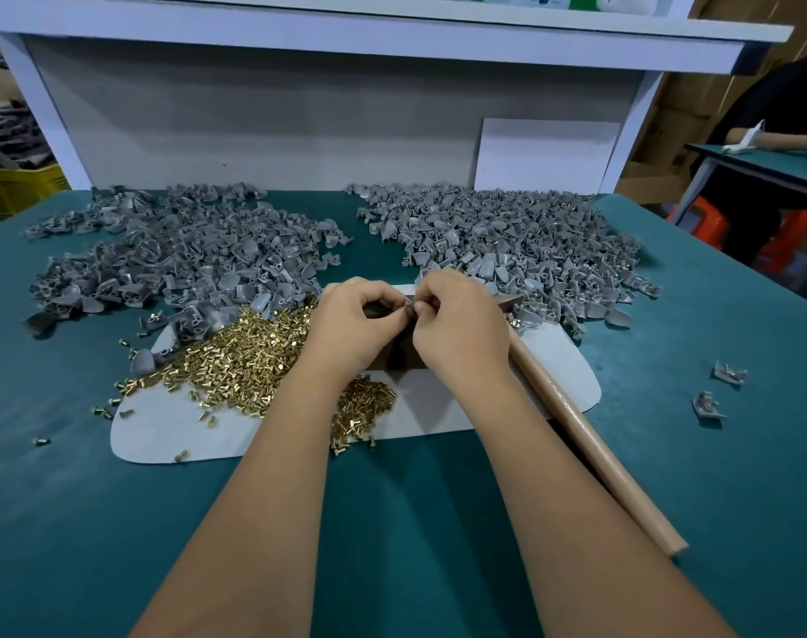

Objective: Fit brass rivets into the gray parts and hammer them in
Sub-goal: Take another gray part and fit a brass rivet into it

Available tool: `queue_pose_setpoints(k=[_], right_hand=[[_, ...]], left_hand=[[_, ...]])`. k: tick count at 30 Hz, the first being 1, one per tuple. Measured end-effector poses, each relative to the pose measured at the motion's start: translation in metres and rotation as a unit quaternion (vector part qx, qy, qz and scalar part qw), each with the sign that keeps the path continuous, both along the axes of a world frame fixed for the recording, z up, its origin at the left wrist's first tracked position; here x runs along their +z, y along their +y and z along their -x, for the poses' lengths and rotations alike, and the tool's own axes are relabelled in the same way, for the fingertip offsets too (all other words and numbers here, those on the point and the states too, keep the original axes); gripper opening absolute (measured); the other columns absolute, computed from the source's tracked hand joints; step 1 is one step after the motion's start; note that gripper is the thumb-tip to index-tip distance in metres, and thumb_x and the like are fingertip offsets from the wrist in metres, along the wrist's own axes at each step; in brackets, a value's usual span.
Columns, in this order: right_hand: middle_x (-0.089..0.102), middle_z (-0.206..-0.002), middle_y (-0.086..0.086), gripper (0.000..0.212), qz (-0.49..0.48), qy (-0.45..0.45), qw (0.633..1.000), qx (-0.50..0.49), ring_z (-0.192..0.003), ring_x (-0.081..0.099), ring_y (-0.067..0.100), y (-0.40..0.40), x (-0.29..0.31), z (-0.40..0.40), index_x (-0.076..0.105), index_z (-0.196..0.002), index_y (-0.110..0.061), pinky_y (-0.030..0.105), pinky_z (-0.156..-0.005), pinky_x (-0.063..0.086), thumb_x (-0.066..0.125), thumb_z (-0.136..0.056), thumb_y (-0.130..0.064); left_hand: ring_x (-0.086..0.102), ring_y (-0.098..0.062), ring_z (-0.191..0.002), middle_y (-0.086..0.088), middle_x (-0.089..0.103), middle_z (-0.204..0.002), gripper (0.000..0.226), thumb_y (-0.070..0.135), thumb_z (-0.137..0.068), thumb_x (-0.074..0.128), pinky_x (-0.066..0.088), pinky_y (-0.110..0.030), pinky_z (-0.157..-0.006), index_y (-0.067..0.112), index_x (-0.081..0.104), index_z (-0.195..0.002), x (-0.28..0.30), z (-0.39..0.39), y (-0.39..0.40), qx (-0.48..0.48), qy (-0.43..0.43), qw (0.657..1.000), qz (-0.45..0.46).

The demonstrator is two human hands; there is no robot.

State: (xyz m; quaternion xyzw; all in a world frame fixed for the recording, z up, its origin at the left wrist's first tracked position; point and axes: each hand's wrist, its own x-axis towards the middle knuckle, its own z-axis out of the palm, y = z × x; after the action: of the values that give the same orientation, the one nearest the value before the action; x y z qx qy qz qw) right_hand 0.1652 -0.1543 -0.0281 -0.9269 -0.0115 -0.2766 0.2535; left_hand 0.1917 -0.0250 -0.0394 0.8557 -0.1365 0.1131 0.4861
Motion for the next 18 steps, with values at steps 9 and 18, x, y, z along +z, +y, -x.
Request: queue_pose_setpoints(k=[9, 18], right_hand=[[0.057, -0.086, -0.008, 0.011, -0.018, 0.024, 1.000, -0.002, -0.089, 0.051, 0.019, 0.0012, 0.0008, -0.0022, 0.055, -0.075, -0.020, 0.031, -0.064, 0.041, 0.055, -0.085, -0.017], [0.057, -0.076, -0.009, 0.012, -0.075, -0.012, 0.997, 0.028, -0.081, 0.051, 0.014, -0.0033, -0.0052, -0.0013, 0.061, -0.075, -0.019, 0.035, -0.067, 0.045, 0.056, -0.086, -0.022]], left_hand=[[0.055, -0.032, -0.110, -0.003, 0.064, -0.099, 0.011, 0.020, -0.086, 0.073, 0.044, -0.049, -0.099, 0.030, 0.071, -0.086, 0.0007, -0.0003, -0.0003, -0.018, 0.002, 1.000, 0.000], [0.055, -0.029, -0.111, 0.004, 0.063, -0.096, 0.017, 0.021, -0.087, 0.072, 0.043, -0.049, -0.101, 0.038, 0.069, -0.082, 0.0020, -0.0016, 0.0014, -0.015, 0.008, 1.000, -0.001]])
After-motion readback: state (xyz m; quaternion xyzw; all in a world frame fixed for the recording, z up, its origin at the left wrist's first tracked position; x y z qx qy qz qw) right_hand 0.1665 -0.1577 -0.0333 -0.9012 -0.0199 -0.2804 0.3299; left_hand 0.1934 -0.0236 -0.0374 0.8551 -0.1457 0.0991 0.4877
